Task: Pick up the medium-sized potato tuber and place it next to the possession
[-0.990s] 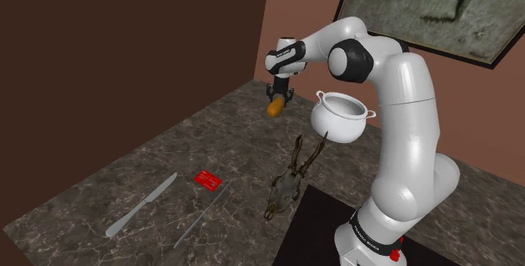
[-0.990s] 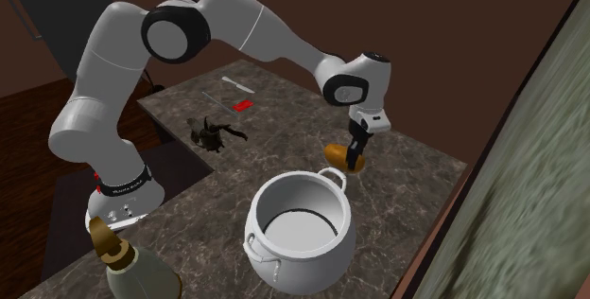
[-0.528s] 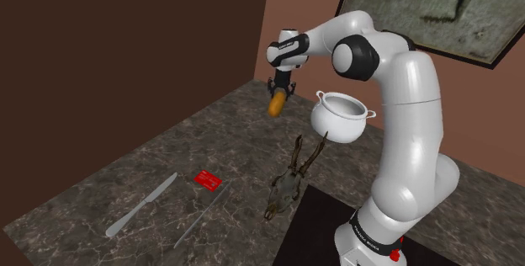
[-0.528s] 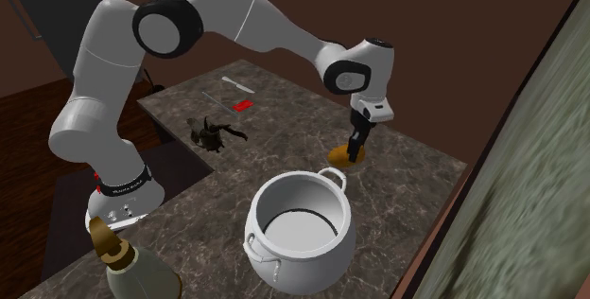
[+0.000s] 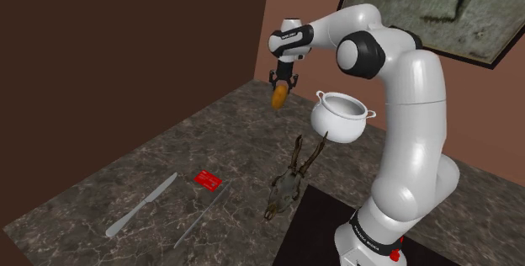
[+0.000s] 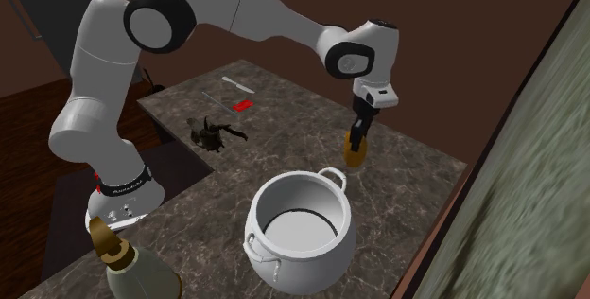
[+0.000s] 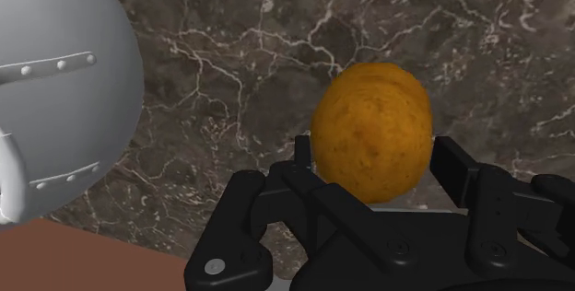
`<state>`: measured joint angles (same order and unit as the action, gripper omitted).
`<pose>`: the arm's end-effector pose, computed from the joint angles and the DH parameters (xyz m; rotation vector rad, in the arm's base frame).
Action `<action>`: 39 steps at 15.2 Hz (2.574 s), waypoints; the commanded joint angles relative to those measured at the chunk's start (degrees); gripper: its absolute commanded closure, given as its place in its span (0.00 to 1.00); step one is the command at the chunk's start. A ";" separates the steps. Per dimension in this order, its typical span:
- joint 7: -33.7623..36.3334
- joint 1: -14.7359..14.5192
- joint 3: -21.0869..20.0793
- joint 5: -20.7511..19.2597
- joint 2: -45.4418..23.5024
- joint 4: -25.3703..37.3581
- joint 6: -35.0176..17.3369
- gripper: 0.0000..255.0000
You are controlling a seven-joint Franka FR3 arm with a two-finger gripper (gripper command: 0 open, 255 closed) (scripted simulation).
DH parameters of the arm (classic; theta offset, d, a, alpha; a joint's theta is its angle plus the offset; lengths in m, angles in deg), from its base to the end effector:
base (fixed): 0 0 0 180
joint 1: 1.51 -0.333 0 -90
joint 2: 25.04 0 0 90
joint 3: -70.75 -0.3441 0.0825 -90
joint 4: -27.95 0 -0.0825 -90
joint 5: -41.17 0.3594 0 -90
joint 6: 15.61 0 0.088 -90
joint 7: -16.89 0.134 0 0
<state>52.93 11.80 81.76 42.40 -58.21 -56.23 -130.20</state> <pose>0.6440 -0.2634 0.3516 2.6530 -1.5087 -0.0441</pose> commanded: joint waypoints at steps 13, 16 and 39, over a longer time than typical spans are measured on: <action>2.84 -2.86 -0.11 -1.33 7.58 -3.76 3.94 1.00; 6.11 -5.50 -0.71 -2.30 12.23 -10.62 1.88 1.00; 35.23 -22.45 -12.29 -4.43 32.98 -37.91 -3.08 1.00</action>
<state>86.56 -9.86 70.24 37.83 -25.59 -93.64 -133.20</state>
